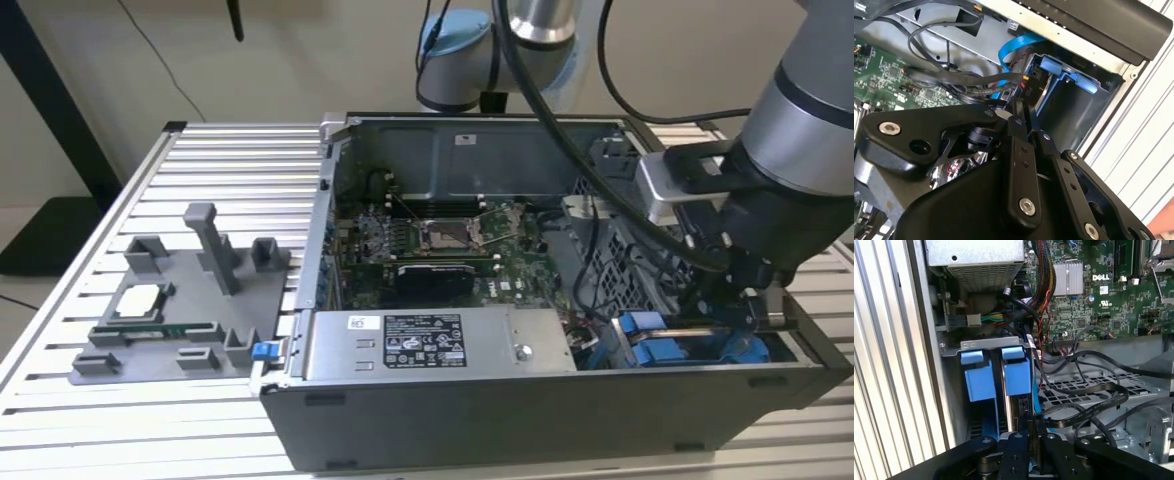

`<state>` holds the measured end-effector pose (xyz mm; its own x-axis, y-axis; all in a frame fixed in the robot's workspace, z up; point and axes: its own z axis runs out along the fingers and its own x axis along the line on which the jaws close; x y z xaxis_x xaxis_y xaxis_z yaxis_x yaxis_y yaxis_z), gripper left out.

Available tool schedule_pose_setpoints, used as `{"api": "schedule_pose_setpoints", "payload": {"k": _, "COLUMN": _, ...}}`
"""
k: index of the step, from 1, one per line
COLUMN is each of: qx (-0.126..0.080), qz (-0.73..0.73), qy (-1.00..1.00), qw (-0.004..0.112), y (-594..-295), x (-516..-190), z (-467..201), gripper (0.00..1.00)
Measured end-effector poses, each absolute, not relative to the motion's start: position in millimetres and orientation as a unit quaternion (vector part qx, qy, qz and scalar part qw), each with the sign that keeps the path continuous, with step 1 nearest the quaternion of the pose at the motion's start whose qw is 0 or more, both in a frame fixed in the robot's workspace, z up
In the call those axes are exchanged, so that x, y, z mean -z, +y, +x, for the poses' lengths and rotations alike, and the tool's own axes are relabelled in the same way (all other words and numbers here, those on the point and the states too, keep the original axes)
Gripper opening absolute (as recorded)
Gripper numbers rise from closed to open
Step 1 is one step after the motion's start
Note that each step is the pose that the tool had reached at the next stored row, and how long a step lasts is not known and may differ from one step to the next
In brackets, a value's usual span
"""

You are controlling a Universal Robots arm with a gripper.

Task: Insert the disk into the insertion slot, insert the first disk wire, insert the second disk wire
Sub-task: 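Insert the second disk wire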

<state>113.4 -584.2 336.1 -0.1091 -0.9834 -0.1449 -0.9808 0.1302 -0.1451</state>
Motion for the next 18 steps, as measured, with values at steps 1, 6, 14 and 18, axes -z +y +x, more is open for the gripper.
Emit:
{"api": "schedule_pose_setpoints", "payload": {"k": 1, "qx": 0.006, "qz": -0.659, "qy": 0.745, "qw": 0.103, "y": -584, "x": -335, "z": 113, "gripper": 0.0}}
{"api": "schedule_pose_setpoints", "payload": {"k": 6, "qx": 0.006, "qz": -0.659, "qy": 0.745, "qw": 0.103, "y": -584, "x": -331, "z": 113, "gripper": 0.0}}
{"api": "schedule_pose_setpoints", "payload": {"k": 14, "qx": 0.005, "qz": -0.658, "qy": 0.746, "qw": 0.103, "y": -584, "x": -361, "z": 113, "gripper": 1.0}}
{"api": "schedule_pose_setpoints", "payload": {"k": 18, "qx": 0.005, "qz": -0.658, "qy": 0.746, "qw": 0.103, "y": -584, "x": -379, "z": 113, "gripper": 1.0}}
